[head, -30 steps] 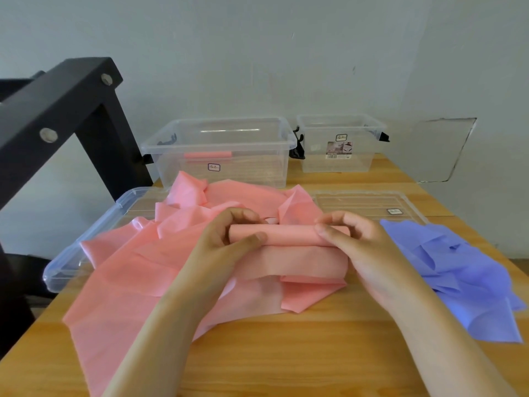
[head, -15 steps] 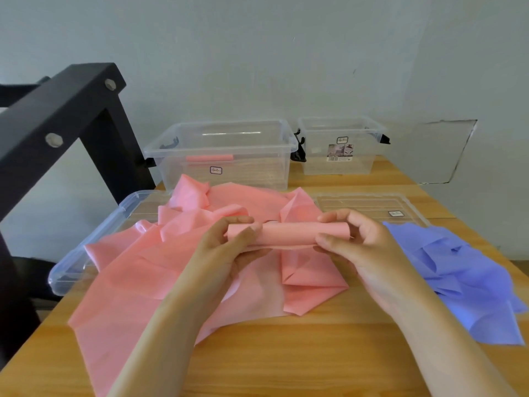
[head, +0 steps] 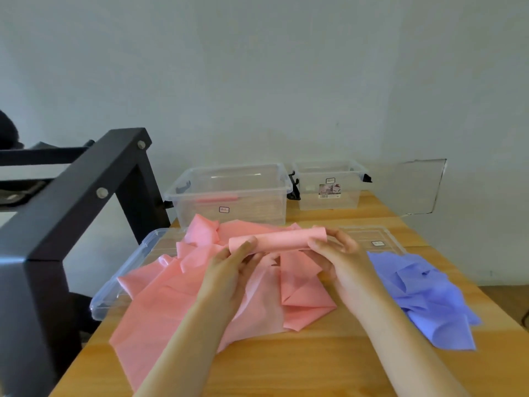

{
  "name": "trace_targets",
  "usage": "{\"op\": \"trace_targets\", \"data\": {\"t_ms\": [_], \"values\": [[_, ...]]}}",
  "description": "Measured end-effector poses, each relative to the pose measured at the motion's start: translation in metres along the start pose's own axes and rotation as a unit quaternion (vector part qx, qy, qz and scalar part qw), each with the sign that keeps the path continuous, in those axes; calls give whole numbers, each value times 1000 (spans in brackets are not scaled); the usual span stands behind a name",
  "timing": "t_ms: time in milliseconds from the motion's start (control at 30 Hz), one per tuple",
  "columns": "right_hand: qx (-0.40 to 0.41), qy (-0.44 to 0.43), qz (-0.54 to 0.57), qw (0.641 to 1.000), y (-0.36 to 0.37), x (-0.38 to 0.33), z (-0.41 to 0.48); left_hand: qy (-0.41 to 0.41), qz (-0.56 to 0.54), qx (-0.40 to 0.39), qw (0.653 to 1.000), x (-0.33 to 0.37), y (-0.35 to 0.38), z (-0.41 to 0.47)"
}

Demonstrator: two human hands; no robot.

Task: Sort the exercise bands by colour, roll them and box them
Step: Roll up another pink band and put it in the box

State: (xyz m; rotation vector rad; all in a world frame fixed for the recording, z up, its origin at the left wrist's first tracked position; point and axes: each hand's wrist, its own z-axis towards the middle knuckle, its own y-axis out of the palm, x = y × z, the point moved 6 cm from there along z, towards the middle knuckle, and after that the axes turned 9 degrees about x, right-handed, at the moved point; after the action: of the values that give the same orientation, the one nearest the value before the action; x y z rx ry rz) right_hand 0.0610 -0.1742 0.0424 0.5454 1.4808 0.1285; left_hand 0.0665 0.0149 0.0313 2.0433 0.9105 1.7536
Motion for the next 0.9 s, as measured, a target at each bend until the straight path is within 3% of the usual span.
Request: {"op": "trace_targets", "data": {"t_ms": [200, 367, 500, 700, 900], "values": [[25, -5, 61, 998, 22, -43, -20, 42, 2, 17, 999, 39, 27, -29], [21, 12, 102, 995, 29, -62, -30, 120, 69, -6, 990, 69, 38, -49], [19, 20, 93, 995, 32, -67, -30, 114, 110, -26, 987, 85, 35, -44], [-21, 11, 16, 1000, 51, -70, 31, 91, 227, -79, 966, 111, 33, 15], [-41, 78, 17, 996, 92, -32, 140, 61, 299, -83, 949, 132, 40, 135]]}}
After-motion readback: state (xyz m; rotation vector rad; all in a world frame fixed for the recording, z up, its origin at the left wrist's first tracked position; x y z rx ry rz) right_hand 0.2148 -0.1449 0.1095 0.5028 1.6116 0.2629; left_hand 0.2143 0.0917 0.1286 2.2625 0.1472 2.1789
